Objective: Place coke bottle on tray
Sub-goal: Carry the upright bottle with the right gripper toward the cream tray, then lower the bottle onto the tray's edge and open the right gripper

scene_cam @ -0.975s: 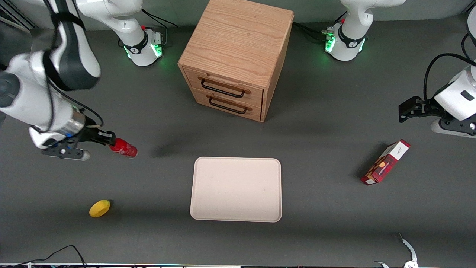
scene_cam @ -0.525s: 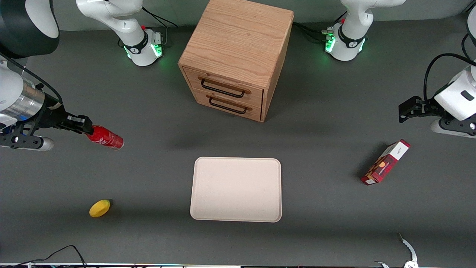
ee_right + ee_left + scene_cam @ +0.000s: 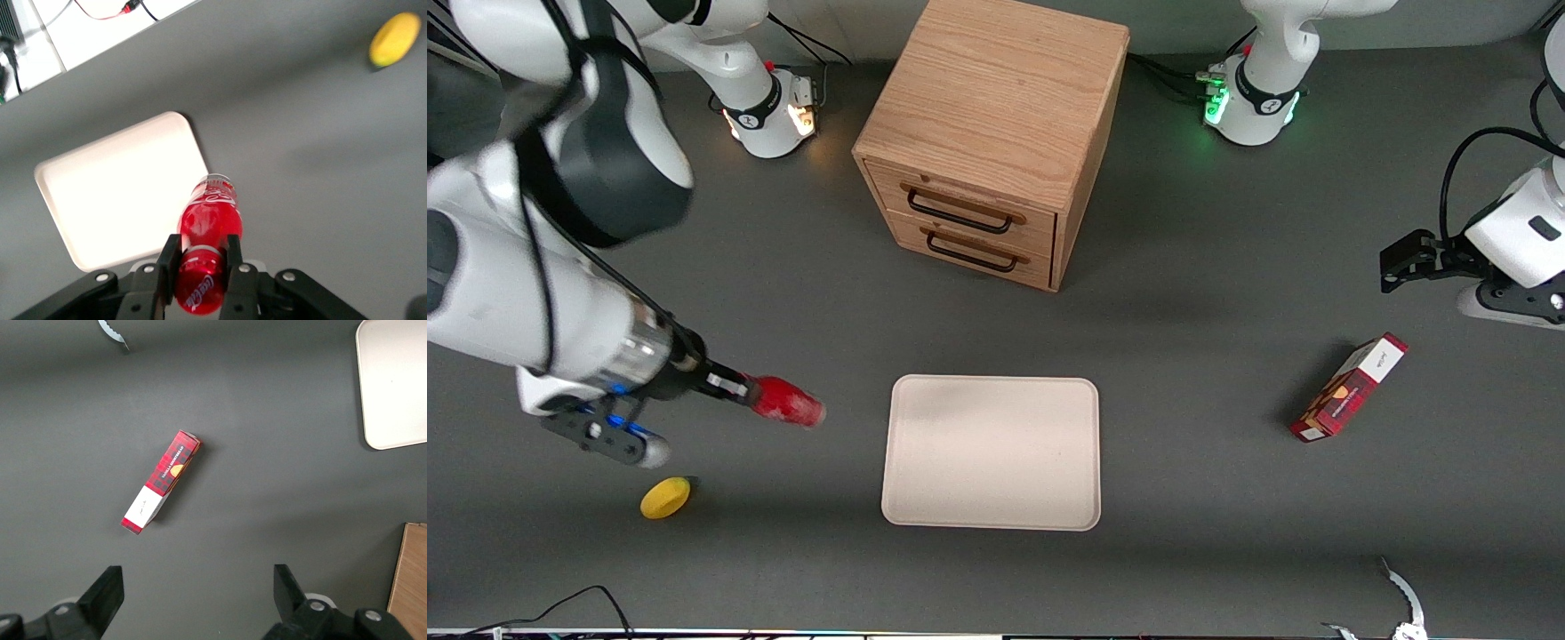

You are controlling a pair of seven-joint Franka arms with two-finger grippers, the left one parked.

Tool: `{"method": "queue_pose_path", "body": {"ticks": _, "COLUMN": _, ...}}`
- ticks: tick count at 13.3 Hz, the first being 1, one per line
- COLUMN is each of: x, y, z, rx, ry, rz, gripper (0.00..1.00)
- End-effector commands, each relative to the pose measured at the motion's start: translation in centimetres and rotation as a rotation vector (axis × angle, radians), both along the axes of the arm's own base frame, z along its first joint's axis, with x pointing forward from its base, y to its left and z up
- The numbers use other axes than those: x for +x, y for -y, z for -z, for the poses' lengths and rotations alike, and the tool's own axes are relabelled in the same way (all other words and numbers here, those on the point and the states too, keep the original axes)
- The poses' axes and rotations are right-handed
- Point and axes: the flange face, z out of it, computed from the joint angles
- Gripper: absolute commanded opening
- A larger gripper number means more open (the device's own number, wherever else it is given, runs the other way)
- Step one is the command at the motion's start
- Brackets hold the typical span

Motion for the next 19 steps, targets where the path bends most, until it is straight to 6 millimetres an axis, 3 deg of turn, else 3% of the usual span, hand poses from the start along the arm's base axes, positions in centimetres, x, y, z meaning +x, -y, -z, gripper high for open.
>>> {"method": "queue_pose_path", "body": {"ticks": 1, "x": 2.7, "y": -2.5, "z": 4.5, "rx": 0.032, "ry": 0.04, "rz": 0.135, "gripper": 0.0}}
{"method": "queue_pose_path", "body": {"ticks": 4, "x": 3.8, "y": -5.4, "z": 10.0, "rx": 0.015, "ry": 0.067, "rz": 0.195, "gripper": 0.0}}
{"method": "queue_pose_path", "body": {"ticks": 8, "x": 4.0, "y": -8.0, "z": 15.2, "rx": -0.005, "ry": 0.072, "rz": 0.234, "gripper": 0.0}}
{"method": "queue_pose_path", "body": {"ticks": 11, "x": 3.8, "y": -9.2, "z": 17.6, "rx": -0.02, "ry": 0.068, "rz": 0.244, "gripper": 0.0}}
{"method": "queue_pose_path", "body": {"ticks": 15, "x": 3.9, "y": -9.3, "z": 18.6, "rx": -0.025, "ry": 0.072, "rz": 0.242, "gripper": 0.0}}
{"method": "queue_pose_path", "body": {"ticks": 16, "x": 4.0, "y": -9.2, "z": 18.8, "rx": -0.023, "ry": 0.074, "rz": 0.243, "gripper": 0.45}}
{"method": "queue_pose_path", "body": {"ticks": 17, "x": 4.0, "y": -9.2, "z": 18.9, "rx": -0.025, "ry": 0.076, "rz": 0.239, "gripper": 0.99}}
{"method": "queue_pose_path", "body": {"ticks": 19, "x": 4.0, "y": -9.0, "z": 18.3, "rx": -0.021, "ry": 0.074, "rz": 0.237, "gripper": 1.0}}
